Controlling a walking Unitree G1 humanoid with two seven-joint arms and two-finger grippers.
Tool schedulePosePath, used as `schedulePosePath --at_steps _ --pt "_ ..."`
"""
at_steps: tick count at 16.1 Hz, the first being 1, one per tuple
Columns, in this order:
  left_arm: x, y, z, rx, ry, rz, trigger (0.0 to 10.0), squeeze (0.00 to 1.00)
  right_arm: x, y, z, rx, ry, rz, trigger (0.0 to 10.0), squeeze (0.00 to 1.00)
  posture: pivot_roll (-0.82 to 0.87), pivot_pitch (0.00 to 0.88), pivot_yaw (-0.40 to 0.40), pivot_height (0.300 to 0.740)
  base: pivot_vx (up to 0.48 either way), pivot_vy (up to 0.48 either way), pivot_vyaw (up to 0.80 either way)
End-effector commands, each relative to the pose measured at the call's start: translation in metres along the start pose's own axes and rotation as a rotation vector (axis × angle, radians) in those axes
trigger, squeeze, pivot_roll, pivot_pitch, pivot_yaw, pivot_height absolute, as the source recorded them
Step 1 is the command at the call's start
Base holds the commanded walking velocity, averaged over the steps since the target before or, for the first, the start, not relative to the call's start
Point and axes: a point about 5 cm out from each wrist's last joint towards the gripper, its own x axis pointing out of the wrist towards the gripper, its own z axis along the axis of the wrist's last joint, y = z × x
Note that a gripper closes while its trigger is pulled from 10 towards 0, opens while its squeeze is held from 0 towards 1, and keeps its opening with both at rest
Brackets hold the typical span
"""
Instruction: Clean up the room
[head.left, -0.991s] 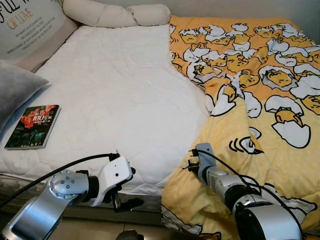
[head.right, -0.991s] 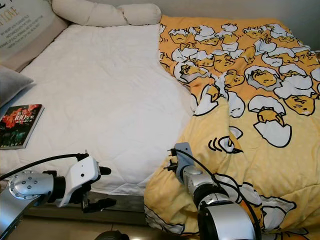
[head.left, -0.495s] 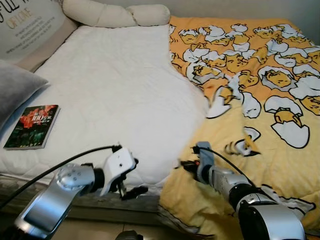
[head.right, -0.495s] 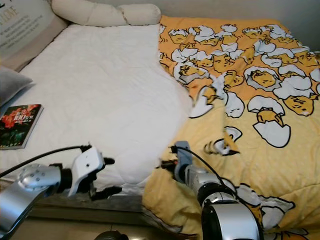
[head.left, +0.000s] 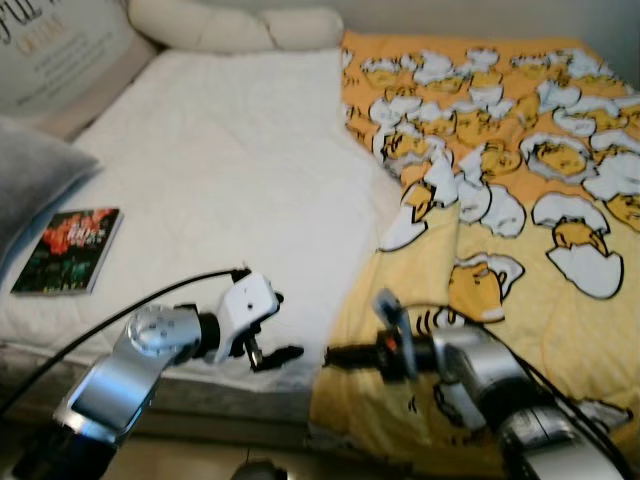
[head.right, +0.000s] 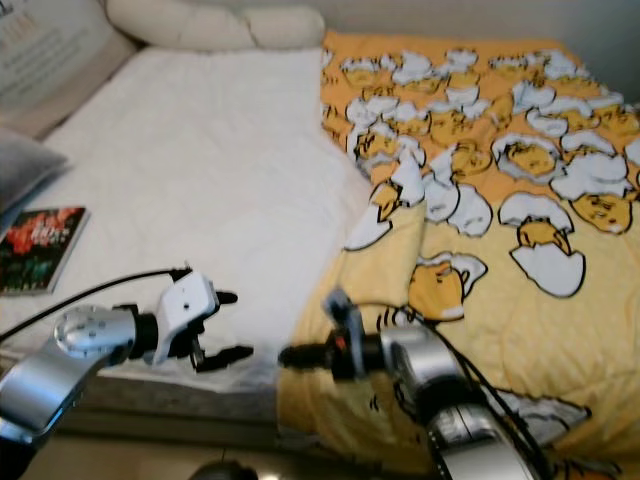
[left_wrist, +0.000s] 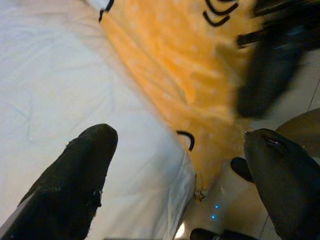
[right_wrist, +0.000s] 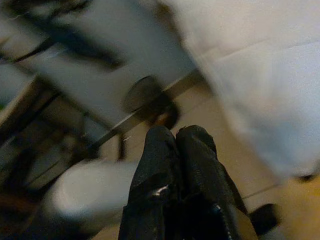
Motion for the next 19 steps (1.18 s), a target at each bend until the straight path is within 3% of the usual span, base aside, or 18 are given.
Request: schedulePosePath --at_steps 1,3,4,5,7,8,9,10,12,15,19 --pt "-0.001 0.003 0.0 0.013 0.004 0.008 10.0 0.0 -0.002 0.009 0.011 -0.048 0.001 0.072 0.0 0.0 0.08 0.0 0.037 0.74 0.0 0.0 0.0" --pt "0.0 0.002 0.0 0.016 0.002 0.001 10.0 0.0 -0.011 0.025 0.008 -0.106 0.038 0.137 0.0 0.0 0.07 0.0 0.044 0.74 0.0 0.0 0.0" --pt "0.0 0.003 -0.001 0.019 0.003 0.0 10.0 0.0 -0.014 0.019 0.006 -0.13 0.047 0.026 1.6 0.0 0.06 0.0 0.048 0.74 0.0 0.0 0.0" --pt "0.0 0.004 -0.001 0.022 0.004 0.0 10.0 0.0 -0.017 0.01 0.004 -0.144 0.049 -0.086 10.0 0.0 0.06 0.0 0.052 0.74 0.0 0.0 0.0" --pt "0.002 0.004 0.0 0.029 0.002 -0.003 10.0 0.0 -0.024 -0.01 -0.002 -0.101 0.054 -0.324 10.0 0.0 0.06 0.0 0.057 0.74 0.0 0.0 0.0" --pt "0.002 0.005 0.0 0.031 0.002 -0.003 10.0 0.0 -0.026 -0.02 -0.001 -0.073 0.047 -0.483 10.0 0.13 0.07 0.0 0.058 0.74 0.0 0.0 0.0" --pt "0.002 0.005 0.0 0.032 0.002 -0.004 10.0 0.0 -0.028 -0.028 0.003 -0.074 0.033 -0.614 10.0 0.69 0.07 0.0 0.061 0.74 0.0 0.0 0.0" --pt "0.003 0.005 0.0 0.033 0.001 -0.004 10.0 0.0 -0.031 -0.038 0.006 -0.055 0.017 -0.764 10.0 1.0 0.06 0.0 0.065 0.74 0.0 0.0 0.0" --pt "0.005 0.004 0.0 0.033 0.004 -0.008 10.0 0.0 -0.031 -0.051 0.013 -0.022 -0.037 -0.952 10.0 1.0 0.07 0.0 0.069 0.74 0.0 0.0 0.0" --pt "0.007 0.002 0.003 0.033 -0.002 -0.018 10.0 0.0 -0.013 -0.053 0.025 0.021 -0.114 -0.955 10.0 1.0 0.08 0.0 0.063 0.74 0.0 0.0 0.0" --pt "0.002 -0.001 0.001 0.036 0.004 -0.036 10.0 0.0 -0.002 -0.056 0.032 -0.006 -0.079 -1.001 10.0 1.0 0.11 0.0 0.056 0.74 0.0 0.0 0.0"
